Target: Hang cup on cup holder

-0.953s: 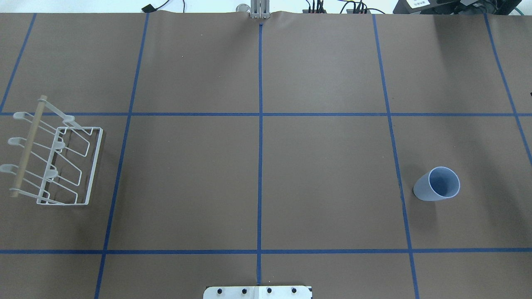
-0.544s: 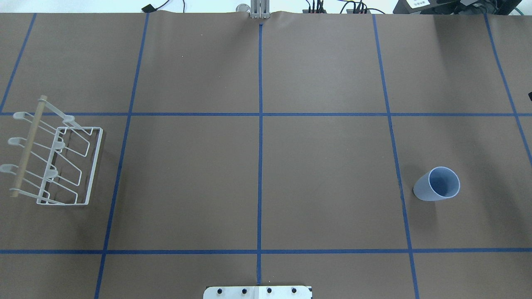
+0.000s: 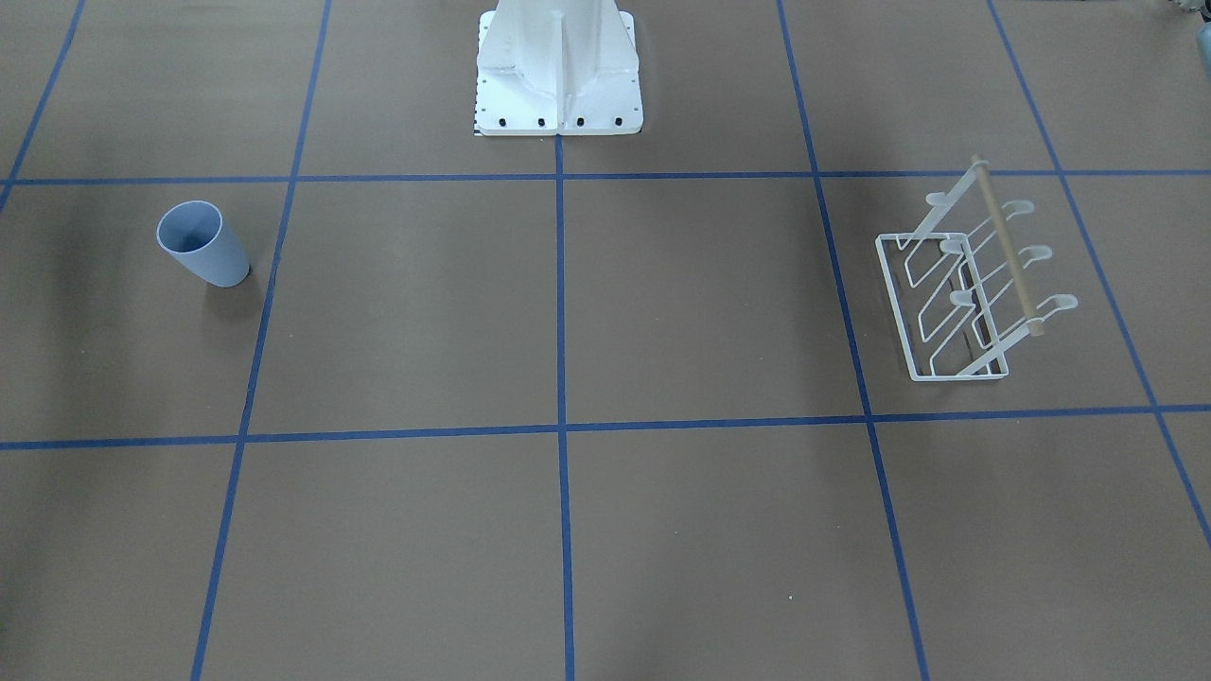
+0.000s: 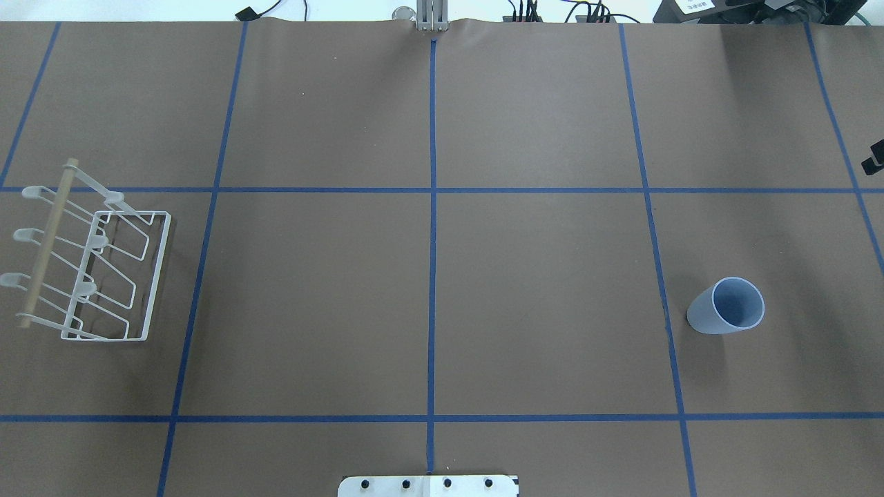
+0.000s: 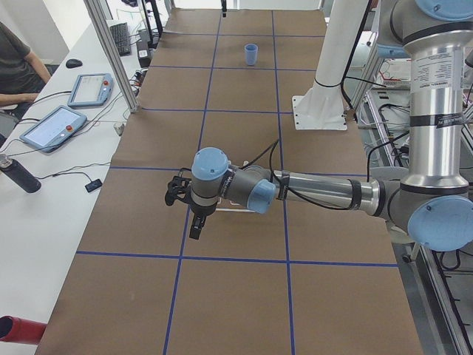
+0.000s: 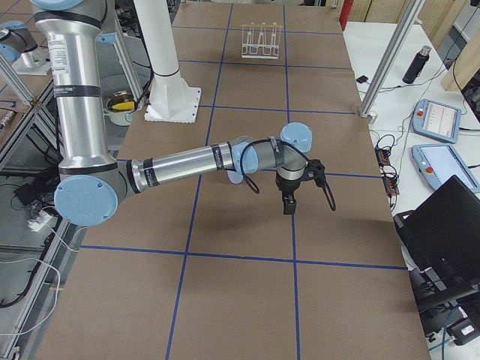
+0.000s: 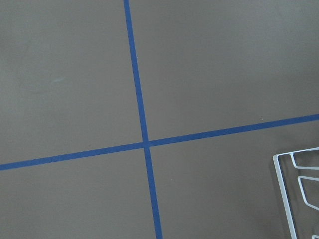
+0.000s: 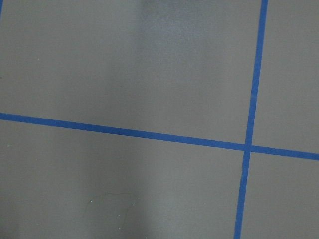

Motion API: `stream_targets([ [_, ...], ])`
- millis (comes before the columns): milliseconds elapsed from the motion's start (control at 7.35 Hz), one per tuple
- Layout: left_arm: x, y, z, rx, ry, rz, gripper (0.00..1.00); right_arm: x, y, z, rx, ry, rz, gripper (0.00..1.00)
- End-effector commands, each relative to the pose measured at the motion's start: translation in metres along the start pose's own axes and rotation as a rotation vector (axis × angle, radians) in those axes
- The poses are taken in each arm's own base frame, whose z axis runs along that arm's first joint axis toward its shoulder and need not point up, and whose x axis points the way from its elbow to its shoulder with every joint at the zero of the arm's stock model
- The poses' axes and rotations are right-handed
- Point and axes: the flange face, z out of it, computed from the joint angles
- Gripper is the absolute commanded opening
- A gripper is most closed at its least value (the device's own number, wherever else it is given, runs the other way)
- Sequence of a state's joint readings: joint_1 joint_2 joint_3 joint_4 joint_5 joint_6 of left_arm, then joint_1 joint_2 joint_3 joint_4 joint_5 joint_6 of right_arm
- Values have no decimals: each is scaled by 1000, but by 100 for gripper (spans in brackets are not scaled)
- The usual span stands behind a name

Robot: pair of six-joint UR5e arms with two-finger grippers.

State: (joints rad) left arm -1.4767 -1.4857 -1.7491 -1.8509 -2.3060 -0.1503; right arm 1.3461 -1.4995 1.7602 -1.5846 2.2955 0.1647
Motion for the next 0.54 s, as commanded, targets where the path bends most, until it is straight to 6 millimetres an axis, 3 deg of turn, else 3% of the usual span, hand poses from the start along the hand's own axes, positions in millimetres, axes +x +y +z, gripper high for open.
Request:
stream_targets([
  [0,2,1,3,-6,1,4,98,-42,4,10,-21,-21,-67,100],
  [408,4,1,3,-6,4,6,98,-137,28,19,-55,-75,-63,100],
])
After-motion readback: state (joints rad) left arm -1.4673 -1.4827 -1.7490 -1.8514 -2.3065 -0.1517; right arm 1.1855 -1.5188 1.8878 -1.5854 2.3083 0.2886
